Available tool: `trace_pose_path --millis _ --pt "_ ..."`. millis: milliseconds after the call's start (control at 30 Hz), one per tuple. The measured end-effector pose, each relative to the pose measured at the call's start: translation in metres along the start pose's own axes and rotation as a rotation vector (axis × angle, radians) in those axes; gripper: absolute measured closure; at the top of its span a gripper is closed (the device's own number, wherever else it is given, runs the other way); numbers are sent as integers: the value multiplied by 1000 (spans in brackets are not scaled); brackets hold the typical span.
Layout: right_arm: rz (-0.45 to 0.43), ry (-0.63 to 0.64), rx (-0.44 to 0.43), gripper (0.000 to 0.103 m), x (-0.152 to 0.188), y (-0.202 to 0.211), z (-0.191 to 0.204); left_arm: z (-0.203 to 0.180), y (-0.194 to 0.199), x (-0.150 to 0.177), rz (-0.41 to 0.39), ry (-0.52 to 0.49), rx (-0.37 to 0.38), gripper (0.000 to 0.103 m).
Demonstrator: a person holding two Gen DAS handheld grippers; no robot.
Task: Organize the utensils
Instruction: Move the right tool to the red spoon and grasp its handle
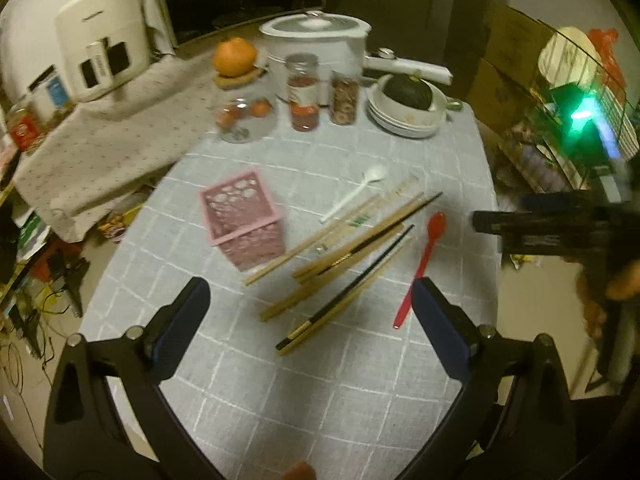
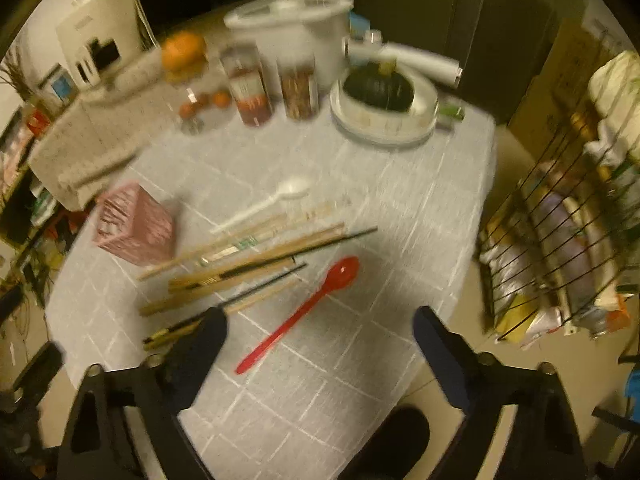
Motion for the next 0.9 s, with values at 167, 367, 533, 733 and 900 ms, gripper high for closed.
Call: trace_pose_path --millis 167,367,533,733,900 --pt "90 -103 -48 40 4 -56 -13 0 -19 7 55 32 93 4" --pt "156 -204 -42 52 6 -98 -27 -3 -40 9 95 42 102 8" --pt "182 -250 -51 57 6 -119 -29 -9 -45 8 100 29 116 9" --pt "160 -204 -29 59 4 -128 -18 -12 -53 9 109 14 119 26" --pt "135 -148 17 94 5 -129 -14 -17 -65 10 125 -1 139 38"
Point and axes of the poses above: each gripper's, at about its wrist camera, not at the fingertips, and y roughly against the way its jaws point, z to its left, x to its underside, the point moved 4 cm from there along -y, roughly the way its jaws point, and after that the axes turned 8 degrees about -z, right-handed, at the moved point
